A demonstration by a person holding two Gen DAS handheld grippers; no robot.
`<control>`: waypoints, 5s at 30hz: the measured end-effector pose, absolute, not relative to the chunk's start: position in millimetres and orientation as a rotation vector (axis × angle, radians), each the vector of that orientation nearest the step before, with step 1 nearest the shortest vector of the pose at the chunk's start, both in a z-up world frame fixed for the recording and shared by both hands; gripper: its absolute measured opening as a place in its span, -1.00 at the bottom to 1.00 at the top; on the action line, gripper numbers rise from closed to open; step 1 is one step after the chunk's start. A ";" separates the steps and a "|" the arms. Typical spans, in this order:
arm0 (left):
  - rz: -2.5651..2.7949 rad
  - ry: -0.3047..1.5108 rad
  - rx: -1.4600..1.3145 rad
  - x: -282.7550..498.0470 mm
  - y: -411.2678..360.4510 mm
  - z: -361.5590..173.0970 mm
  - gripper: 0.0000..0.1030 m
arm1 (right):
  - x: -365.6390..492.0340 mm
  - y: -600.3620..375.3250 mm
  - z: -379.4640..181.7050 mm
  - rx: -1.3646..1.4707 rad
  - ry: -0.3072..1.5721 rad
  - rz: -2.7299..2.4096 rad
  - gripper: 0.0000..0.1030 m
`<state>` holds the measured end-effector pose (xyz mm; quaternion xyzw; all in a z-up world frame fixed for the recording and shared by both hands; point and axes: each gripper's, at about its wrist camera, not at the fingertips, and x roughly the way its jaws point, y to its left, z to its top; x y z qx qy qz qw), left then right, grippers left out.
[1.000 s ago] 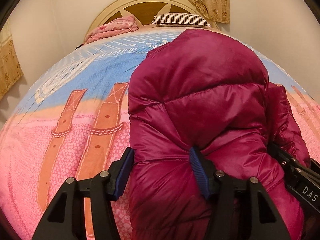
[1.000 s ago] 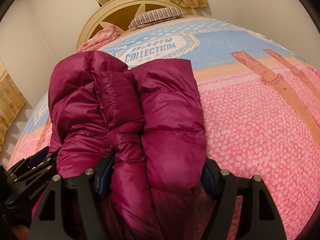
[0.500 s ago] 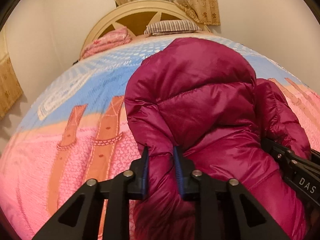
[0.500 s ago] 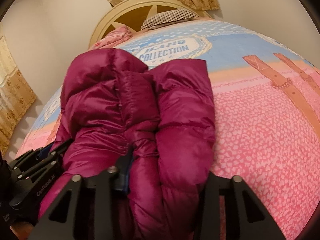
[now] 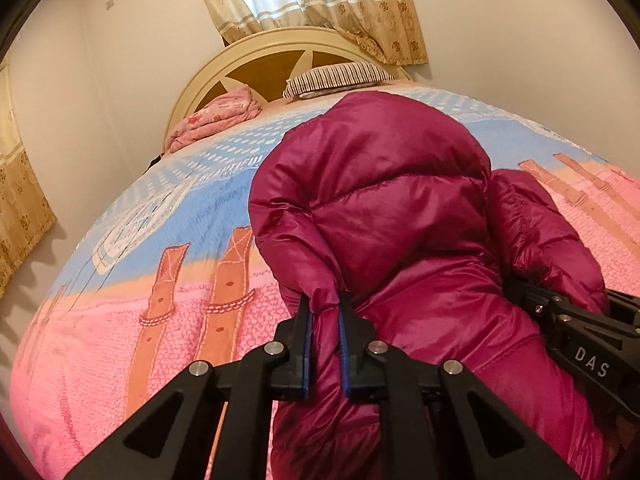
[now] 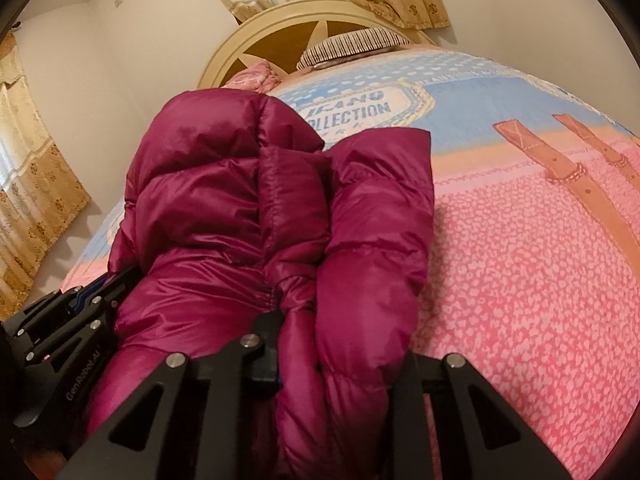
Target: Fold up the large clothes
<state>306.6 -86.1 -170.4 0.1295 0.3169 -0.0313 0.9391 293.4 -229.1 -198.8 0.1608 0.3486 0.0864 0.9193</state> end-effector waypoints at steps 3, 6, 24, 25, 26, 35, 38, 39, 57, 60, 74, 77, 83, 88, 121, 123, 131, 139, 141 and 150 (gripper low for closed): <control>-0.073 0.634 0.266 300.2 -84.4 -165.2 -0.82 | 290.8 -229.8 -196.7 0.338 0.713 0.188 -0.55; -0.078 0.624 0.267 294.5 -85.6 -159.7 -0.83 | 287.7 -231.0 -195.1 0.343 0.708 0.195 -0.56; -0.070 0.572 0.245 256.3 -78.3 -127.8 -0.84 | 271.4 -224.8 -179.5 0.337 0.672 0.231 -0.57; -0.068 0.570 0.241 254.0 -76.3 -125.6 -0.85 | 270.2 -222.3 -176.5 0.333 0.667 0.236 -0.57; -0.064 0.567 0.237 251.4 -73.5 -123.0 -0.85 | 268.0 -220.2 -174.0 0.331 0.663 0.241 -0.57; -0.013 0.525 0.185 229.3 -34.1 -99.3 -0.85 | 262.9 -191.1 -146.7 0.286 0.616 0.306 -0.57; 0.012 0.518 0.170 223.1 -17.8 -94.2 -0.85 | 265.2 -177.2 -139.3 0.266 0.607 0.336 -0.57; 0.021 0.517 0.166 221.6 -13.3 -93.2 -0.85 | 265.8 -173.4 -137.8 0.259 0.605 0.345 -0.57; 0.207 0.533 0.097 206.2 81.9 -88.9 -0.85 | 283.2 -97.9 -129.5 0.171 0.595 0.540 -0.57; 0.233 0.540 0.090 205.0 93.3 -90.1 -0.85 | 285.1 -87.5 -128.2 0.158 0.596 0.565 -0.57; 0.307 0.589 0.048 197.2 142.7 -108.6 -0.85 | 287.5 -44.8 -140.8 0.102 0.650 0.644 -0.57; 0.321 0.599 0.037 195.5 151.1 -114.6 -0.85 | 286.3 -35.5 -144.7 0.090 0.664 0.657 -0.57; 0.338 0.624 0.014 196.2 166.6 -125.9 -0.85 | 286.4 -19.6 -148.2 0.063 0.683 0.671 -0.57; 0.344 0.643 -0.007 200.7 173.4 -134.7 -0.85 | 288.7 -16.4 -153.2 0.053 0.696 0.672 -0.57; 0.358 0.720 -0.049 230.4 185.7 -191.0 -0.27 | 311.9 -14.2 -186.1 0.042 0.831 0.589 -0.27; 0.361 0.721 -0.050 230.8 186.3 -191.2 -0.24 | 313.0 -13.1 -186.0 0.037 0.834 0.585 -0.26; 0.374 0.701 -0.111 218.2 197.2 -177.4 -0.05 | 309.5 -10.4 -174.8 0.004 0.824 0.567 -0.15; 0.351 0.637 -0.118 179.0 196.4 -124.4 0.03 | 285.7 -26.8 -141.3 -0.014 0.745 0.512 0.45; 0.352 0.620 -0.106 165.0 193.0 -110.1 0.13 | 275.5 -32.7 -128.3 -0.013 0.717 0.499 0.45; 0.330 0.450 -0.083 104.3 176.6 -45.2 0.50 | 213.5 -54.7 -64.9 -0.001 0.547 0.494 0.67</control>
